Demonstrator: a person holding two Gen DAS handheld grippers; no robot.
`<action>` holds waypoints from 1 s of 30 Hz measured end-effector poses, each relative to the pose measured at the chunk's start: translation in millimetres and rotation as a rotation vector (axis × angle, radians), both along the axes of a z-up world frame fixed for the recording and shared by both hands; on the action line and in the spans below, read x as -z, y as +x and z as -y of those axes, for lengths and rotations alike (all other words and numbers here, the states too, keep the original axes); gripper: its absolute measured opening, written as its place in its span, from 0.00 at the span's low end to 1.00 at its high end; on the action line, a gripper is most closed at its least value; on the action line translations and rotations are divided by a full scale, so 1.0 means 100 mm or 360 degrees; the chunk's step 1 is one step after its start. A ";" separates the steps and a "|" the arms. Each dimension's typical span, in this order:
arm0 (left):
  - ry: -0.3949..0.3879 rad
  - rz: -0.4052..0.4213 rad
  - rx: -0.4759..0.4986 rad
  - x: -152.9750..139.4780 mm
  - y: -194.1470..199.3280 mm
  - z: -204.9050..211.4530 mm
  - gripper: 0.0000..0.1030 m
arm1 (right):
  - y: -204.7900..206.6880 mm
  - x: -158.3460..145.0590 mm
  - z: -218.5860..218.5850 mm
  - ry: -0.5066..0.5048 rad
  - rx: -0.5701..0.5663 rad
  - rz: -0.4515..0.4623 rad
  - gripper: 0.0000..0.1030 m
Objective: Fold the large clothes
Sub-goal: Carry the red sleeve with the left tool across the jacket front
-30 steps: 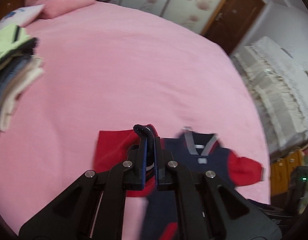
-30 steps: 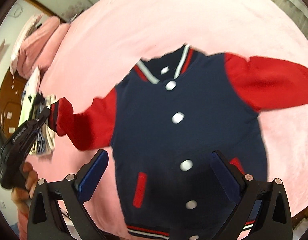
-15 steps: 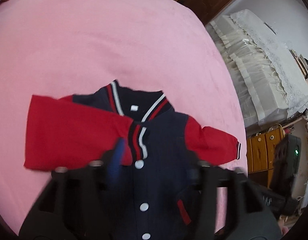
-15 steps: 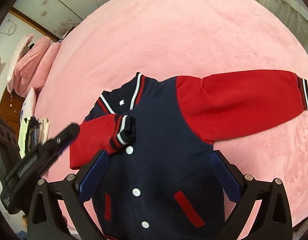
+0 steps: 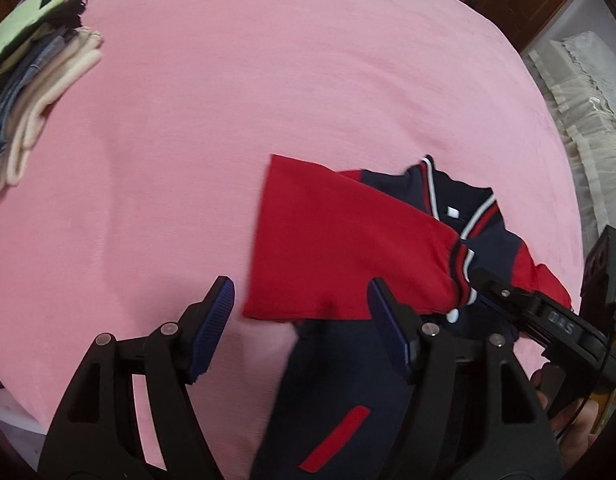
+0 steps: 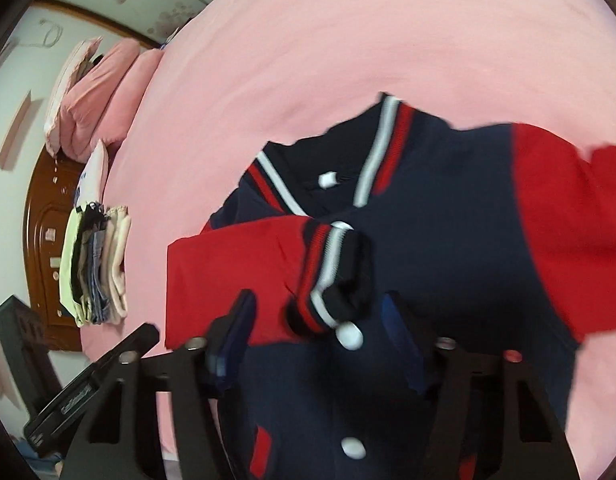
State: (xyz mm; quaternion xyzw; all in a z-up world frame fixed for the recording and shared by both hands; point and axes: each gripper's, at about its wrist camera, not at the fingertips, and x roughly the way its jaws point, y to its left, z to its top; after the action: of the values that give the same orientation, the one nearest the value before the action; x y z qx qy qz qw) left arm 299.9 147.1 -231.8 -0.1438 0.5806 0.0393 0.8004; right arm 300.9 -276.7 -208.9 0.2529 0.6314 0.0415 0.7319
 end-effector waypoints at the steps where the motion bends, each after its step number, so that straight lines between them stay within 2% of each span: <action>1: 0.0012 0.0002 -0.0003 -0.03 0.00 -0.02 0.64 | 0.03 0.04 -0.02 0.0009 0.0001 -0.0016 0.40; 3: 0.0038 -0.0004 -0.0014 -0.06 0.00 -0.05 0.64 | 0.06 0.07 -0.03 0.0044 0.0040 -0.0020 0.16; 5: 0.0029 -0.0013 -0.0016 -0.07 0.00 -0.04 0.64 | 0.06 0.02 -0.01 0.0072 0.0044 0.0020 0.11; 8: 0.0020 -0.0004 0.0003 -0.09 0.04 0.02 0.64 | 0.02 -0.11 0.04 0.0025 -0.0009 0.0059 0.03; 14: 0.0043 0.0018 0.0088 -0.08 0.14 0.32 0.64 | -0.19 -0.37 0.46 -0.0053 0.0067 0.0096 0.03; 18: 0.0049 -0.0006 0.0115 -0.05 0.14 0.45 0.64 | -0.35 -0.41 0.83 -0.0146 0.0164 0.0064 0.03; 21: 0.0081 -0.0018 0.0154 -0.01 0.13 0.55 0.64 | -0.43 -0.39 1.05 -0.0137 0.0251 0.0083 0.03; 23: 0.0121 -0.0054 0.0182 0.04 0.13 0.61 0.64 | -0.43 -0.36 1.08 -0.0166 0.0208 0.0047 0.03; 25: 0.0148 -0.0064 0.0208 0.08 0.12 0.66 0.64 | -0.43 -0.39 1.08 -0.0299 0.0142 0.0016 0.05; 28: 0.0149 -0.0029 0.0253 0.06 0.14 0.74 0.64 | -0.43 -0.53 1.07 -0.0351 0.0123 0.0103 0.13; 29: 0.0135 -0.0017 0.0276 0.05 0.17 0.79 0.64 | -0.41 -0.57 1.04 -0.0321 0.0114 0.0154 0.20; 30: 0.0125 -0.0011 0.0291 0.06 0.19 0.82 0.63 | -0.41 -0.60 1.01 -0.0272 0.0096 0.0182 0.21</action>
State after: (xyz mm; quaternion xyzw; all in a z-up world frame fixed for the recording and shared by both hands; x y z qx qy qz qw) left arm 318.7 64.7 -237.6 -0.0586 0.5922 -0.0106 0.8036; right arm 260.1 -378.1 -149.3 0.2057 0.5820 -0.0203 0.7865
